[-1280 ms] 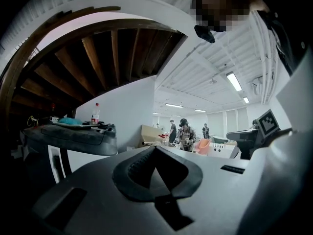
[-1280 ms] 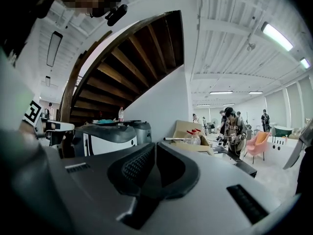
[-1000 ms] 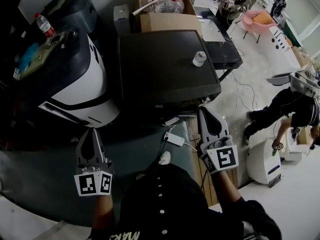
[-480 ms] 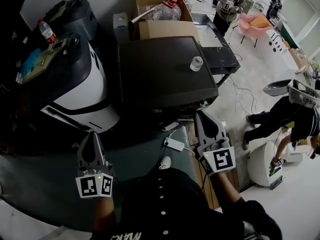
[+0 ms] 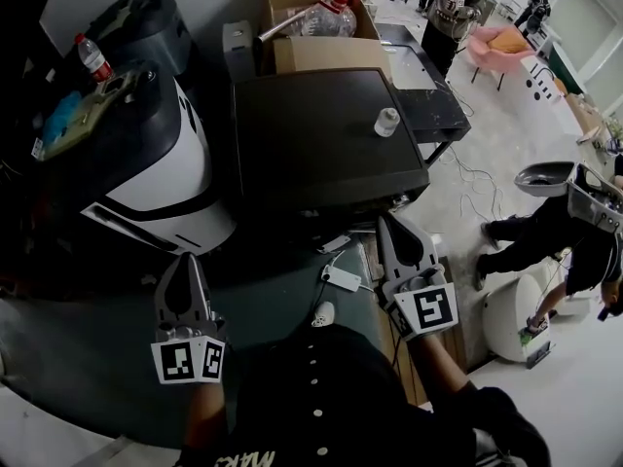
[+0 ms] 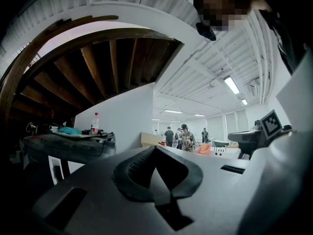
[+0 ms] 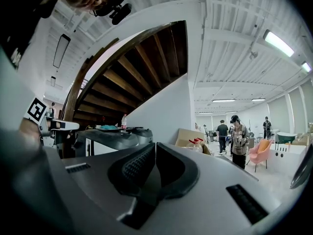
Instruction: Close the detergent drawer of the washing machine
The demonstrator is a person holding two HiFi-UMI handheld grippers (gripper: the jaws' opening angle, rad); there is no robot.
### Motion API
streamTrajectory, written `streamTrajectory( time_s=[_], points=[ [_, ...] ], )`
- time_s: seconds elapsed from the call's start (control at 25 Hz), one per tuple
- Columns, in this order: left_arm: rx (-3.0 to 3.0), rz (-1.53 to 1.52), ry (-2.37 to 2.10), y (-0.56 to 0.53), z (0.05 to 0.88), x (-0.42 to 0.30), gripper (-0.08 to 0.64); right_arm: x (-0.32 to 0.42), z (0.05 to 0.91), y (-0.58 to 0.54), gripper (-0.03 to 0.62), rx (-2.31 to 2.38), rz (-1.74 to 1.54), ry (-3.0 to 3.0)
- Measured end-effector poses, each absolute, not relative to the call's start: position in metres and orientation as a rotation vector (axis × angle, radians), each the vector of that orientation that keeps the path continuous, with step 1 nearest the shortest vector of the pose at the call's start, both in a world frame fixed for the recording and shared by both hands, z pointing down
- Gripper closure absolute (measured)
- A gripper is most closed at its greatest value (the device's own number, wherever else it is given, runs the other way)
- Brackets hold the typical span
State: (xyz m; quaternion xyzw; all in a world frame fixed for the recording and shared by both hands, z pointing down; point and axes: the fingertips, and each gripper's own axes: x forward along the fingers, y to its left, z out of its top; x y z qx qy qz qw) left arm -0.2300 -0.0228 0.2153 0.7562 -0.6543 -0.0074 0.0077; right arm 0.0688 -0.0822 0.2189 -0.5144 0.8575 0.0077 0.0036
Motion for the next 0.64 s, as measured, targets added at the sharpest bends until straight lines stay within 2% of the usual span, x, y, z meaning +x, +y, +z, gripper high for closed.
streamTrajectory(
  time_s=[0.64],
  points=[
    [2.333,-0.013,-2.07,-0.023,0.216,-0.238,0.546,0.052,0.224,-0.095,0.558,-1.549,0.043,2.75]
  ],
)
